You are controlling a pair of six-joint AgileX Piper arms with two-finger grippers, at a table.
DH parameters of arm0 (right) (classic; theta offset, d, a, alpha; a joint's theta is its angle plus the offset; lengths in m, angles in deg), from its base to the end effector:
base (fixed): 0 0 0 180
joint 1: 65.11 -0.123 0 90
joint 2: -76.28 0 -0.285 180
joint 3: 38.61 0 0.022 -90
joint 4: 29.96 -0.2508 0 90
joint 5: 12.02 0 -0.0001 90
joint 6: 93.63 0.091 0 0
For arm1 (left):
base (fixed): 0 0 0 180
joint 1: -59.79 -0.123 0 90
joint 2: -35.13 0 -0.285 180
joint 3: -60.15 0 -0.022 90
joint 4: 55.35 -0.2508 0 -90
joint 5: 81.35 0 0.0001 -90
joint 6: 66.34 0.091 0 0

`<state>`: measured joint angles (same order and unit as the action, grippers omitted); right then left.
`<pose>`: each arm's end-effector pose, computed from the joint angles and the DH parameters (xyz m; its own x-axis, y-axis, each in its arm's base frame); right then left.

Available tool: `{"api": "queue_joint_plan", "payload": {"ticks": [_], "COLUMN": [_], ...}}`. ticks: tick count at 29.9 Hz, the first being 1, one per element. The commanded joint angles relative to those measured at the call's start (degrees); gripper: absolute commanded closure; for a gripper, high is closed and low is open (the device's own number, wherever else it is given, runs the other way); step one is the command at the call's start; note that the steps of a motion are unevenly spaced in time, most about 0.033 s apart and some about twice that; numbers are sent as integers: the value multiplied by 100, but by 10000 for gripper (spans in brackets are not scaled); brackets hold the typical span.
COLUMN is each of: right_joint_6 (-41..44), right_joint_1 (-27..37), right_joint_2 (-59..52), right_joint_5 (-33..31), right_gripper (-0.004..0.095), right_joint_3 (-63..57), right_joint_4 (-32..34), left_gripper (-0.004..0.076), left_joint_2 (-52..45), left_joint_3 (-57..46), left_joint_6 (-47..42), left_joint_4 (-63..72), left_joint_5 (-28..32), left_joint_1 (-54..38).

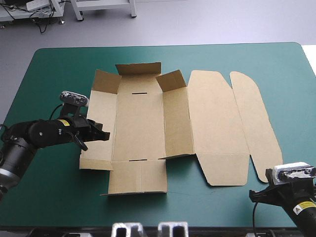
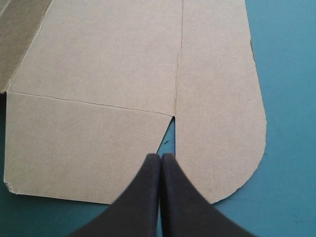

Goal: Fold the box

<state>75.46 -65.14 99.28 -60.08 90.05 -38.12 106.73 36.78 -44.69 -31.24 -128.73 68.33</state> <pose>0.0498 0.0096 0.2751 -0.5206 -0.0945 -0.8485 -0.1399 0.9899 -0.0244 0.2113 -0.0594 0.3273 -0.7241 0.1893 -0.6632 0.3956 0.9017 -0.1746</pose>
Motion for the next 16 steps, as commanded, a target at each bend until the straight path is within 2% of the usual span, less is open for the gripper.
{"api": "queue_joint_plan", "payload": {"ticks": [1,3,5,7,11,14,16], "right_joint_6": [-10,-10,-10,-10,-10,-10,-10], "right_joint_1": [-15,-15,-15,-15,-15,-15,-15], "right_joint_2": [67,67,67,67,67,67,67], "right_joint_5": [363,374,374,374,374,385,434], "right_gripper": [928,928,928,928,928,928,928], "right_joint_3": [160,160,160,160,160,145,124], "right_joint_4": [-23,-23,-23,-23,-23,-23,-23], "left_gripper": [708,709,709,709,699,613,503], "left_joint_2": [166,283,394,450,621,890,1156], "left_joint_3": [341,341,341,341,330,330,330], "left_joint_6": [1219,1526,1567,1506,967,969,1042], "left_joint_4": [1371,1728,1693,1621,1718,1751,1731], "left_joint_5": [-672,-1138,-1354,-1297,-709,-972,-1240], "left_joint_1": [-959,-1605,-2111,-2554,-3243,-3479,-3464]}}
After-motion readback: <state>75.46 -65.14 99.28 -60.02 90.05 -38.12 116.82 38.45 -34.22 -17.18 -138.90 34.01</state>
